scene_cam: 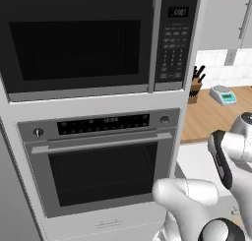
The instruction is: Take a straw from the drawer in front and place it inside the glass cup on the dining counter.
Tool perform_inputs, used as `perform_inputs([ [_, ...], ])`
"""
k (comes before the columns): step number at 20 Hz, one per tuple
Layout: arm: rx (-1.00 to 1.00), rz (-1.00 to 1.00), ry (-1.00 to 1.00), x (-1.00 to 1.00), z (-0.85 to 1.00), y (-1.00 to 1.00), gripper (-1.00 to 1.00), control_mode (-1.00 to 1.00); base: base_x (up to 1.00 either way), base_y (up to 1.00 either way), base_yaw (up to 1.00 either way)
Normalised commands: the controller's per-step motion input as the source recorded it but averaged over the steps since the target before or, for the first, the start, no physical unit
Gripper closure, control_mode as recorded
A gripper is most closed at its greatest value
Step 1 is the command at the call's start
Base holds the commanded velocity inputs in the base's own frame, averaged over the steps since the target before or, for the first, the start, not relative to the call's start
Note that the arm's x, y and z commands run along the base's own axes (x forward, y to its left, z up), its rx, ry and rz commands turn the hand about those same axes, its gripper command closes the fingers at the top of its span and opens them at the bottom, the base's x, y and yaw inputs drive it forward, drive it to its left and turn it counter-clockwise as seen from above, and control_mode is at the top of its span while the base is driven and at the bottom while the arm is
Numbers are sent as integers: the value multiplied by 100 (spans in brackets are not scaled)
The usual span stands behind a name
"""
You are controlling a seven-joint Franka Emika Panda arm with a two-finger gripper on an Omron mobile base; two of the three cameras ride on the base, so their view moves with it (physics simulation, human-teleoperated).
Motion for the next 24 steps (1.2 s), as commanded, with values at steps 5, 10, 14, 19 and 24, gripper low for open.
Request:
perform_inputs([
  [5,-11,-1,-4,-21,100,90,100,-100,0,0,0],
  [10,-9,0,-12,-21,98,89,100,-100,0,0,0],
  [14,0,0,-11,-7,57,80,100,-100,0,0,0],
  [19,7,0,-6,-17,7,65,100,-100,0,0,0],
  [24,11,0,-5,-5,0,33,100,-100,0,0,0],
])
